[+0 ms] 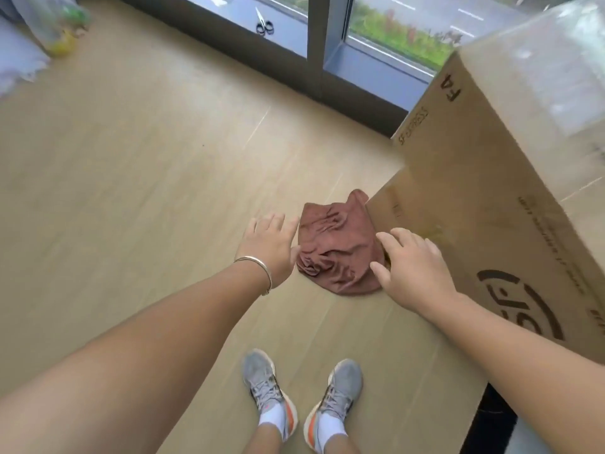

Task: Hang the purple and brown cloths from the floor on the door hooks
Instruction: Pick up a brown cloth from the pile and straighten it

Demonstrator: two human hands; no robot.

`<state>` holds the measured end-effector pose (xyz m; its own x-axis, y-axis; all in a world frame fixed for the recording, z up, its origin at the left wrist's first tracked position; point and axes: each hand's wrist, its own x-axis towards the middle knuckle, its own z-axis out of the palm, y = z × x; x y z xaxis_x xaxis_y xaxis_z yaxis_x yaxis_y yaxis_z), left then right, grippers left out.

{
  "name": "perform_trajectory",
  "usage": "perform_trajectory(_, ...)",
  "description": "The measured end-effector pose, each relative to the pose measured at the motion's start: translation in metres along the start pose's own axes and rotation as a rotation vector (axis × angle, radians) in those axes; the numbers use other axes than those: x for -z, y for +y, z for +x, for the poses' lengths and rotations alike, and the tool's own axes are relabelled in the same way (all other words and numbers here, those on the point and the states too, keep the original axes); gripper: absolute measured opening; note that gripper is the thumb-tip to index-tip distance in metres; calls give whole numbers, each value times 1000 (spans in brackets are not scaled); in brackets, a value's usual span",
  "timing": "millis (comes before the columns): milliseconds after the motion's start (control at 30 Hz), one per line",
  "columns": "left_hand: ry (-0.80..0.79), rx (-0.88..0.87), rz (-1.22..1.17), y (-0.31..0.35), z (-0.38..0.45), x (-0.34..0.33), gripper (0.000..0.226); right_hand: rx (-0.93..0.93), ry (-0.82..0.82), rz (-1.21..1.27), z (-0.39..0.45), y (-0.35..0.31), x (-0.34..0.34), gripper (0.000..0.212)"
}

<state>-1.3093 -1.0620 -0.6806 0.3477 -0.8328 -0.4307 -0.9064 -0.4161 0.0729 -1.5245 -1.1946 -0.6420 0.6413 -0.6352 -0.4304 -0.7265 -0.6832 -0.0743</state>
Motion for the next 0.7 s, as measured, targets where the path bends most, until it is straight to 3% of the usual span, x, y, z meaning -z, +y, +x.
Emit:
perform_trajectory(233,-29,-85,2,-16,109,-160,61,23,-30,1,106,2,-159,57)
perform_trajectory(433,44,-131,-9,-15,214,-274,62,58,9,-9,202,8,-281,58)
perform_trajectory(700,87,-95,-87,-24,324,-367,60,72,118,-88,327,51,-367,56)
